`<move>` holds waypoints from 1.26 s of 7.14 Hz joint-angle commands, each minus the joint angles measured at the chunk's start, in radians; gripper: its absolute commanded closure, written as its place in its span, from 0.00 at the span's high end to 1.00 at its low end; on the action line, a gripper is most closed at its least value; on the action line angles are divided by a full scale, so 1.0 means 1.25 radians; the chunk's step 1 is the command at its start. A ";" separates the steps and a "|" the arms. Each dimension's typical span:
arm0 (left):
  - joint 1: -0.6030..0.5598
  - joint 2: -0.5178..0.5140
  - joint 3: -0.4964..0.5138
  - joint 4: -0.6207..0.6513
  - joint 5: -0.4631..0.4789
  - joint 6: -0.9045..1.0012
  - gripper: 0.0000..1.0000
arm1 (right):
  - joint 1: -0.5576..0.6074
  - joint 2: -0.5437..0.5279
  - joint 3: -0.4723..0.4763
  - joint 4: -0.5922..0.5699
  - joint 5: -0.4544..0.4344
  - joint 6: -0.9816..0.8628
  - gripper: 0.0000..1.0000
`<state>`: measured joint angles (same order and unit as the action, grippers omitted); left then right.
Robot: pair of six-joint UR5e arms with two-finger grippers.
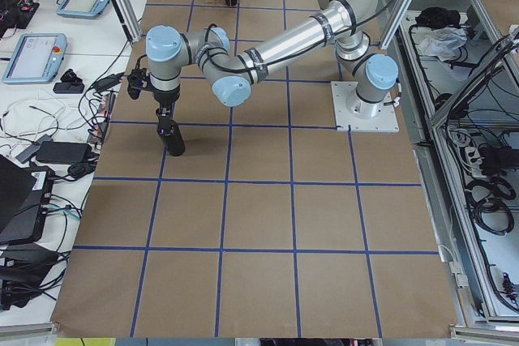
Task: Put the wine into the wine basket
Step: 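Lower the left gripper over the bottle neck and close on it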
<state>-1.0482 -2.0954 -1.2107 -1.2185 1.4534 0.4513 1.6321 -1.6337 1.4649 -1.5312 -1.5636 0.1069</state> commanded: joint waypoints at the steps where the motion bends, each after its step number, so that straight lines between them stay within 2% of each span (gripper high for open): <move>1: -0.001 -0.020 0.000 0.025 -0.034 -0.024 1.00 | 0.000 0.000 0.000 -0.001 0.002 -0.001 1.00; 3: -0.003 -0.022 0.002 0.026 -0.032 -0.020 1.00 | 0.000 0.000 0.000 0.000 0.002 -0.001 1.00; 4: -0.004 -0.022 0.000 0.037 -0.031 -0.013 0.94 | 0.000 0.001 0.001 0.000 0.002 -0.001 1.00; 8: -0.024 -0.028 0.002 0.070 -0.023 0.040 0.93 | 0.000 0.001 0.001 0.000 0.002 0.004 1.00; 9: -0.023 -0.033 0.002 0.085 -0.021 0.065 0.90 | 0.000 0.001 0.001 0.000 0.002 0.004 1.00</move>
<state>-1.0762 -2.1296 -1.2088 -1.1318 1.4248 0.4958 1.6321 -1.6322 1.4665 -1.5309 -1.5616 0.1117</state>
